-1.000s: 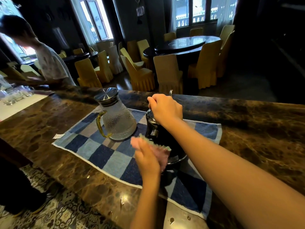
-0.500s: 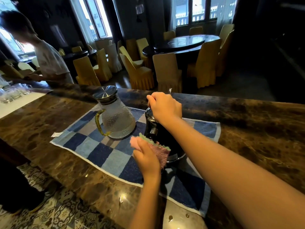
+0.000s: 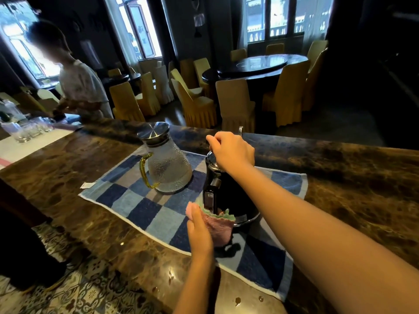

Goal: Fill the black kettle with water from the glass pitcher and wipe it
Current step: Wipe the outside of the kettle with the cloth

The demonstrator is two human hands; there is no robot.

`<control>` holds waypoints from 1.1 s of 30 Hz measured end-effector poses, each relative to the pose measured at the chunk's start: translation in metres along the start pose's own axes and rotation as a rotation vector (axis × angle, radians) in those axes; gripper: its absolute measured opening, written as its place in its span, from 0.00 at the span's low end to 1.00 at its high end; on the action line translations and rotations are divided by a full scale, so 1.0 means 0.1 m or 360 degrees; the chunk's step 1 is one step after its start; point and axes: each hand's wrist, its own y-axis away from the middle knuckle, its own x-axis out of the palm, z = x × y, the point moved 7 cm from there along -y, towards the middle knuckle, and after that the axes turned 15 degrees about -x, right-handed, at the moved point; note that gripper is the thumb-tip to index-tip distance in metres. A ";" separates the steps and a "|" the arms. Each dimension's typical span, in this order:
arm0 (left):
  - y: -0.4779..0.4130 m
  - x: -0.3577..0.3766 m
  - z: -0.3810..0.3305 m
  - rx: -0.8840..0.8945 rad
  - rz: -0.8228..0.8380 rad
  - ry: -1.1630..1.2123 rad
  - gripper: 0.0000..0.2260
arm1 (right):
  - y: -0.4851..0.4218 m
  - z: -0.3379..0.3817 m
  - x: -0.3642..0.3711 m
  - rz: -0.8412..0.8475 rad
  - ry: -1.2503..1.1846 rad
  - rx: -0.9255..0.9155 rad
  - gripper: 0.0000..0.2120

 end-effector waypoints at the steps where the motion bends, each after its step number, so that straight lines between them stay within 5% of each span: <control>1: 0.02 -0.02 0.03 -0.0072 0.0071 0.0071 0.31 | -0.02 -0.01 0.02 0.0059 -0.0024 0.0008 0.20; 5: 0.07 -0.15 -0.34 -0.0111 0.0229 0.0443 0.28 | -0.02 -0.03 0.02 0.0256 -0.0243 -0.0060 0.20; 9: 0.23 -0.14 -1.00 0.0151 0.0475 0.0618 0.26 | 0.44 0.26 -0.42 -0.0347 -0.0458 -0.0605 0.11; 12: 0.41 0.03 -1.35 0.0249 0.0658 0.0602 0.25 | 0.83 0.58 -0.33 -0.0013 -0.0956 -0.0732 0.13; 16: 0.62 0.50 -1.55 0.0319 0.0836 0.0137 0.26 | 0.89 0.60 -0.27 0.0140 -0.1572 -0.0383 0.12; 22: 0.73 1.01 -1.57 0.0545 0.0652 -0.0402 0.25 | 0.92 0.19 -0.29 0.0312 -0.2107 0.0151 0.04; 26: 0.48 1.45 -1.50 0.0429 0.0587 -0.0785 0.21 | 0.98 -0.04 -0.20 0.0483 -0.2874 0.0664 0.27; 29: 0.39 1.55 -1.51 0.0856 0.0460 -0.1318 0.19 | 0.88 -0.25 -0.29 0.0391 -0.3090 0.0662 0.39; 31: 0.41 1.39 -1.54 0.1266 0.0264 -0.1530 0.23 | 0.73 -0.51 -0.43 0.0162 -0.3187 0.0576 0.37; 33: 0.33 1.21 -1.55 0.1305 0.0062 -0.1506 0.24 | 0.55 -0.75 -0.67 -0.0143 -0.3193 0.0383 0.30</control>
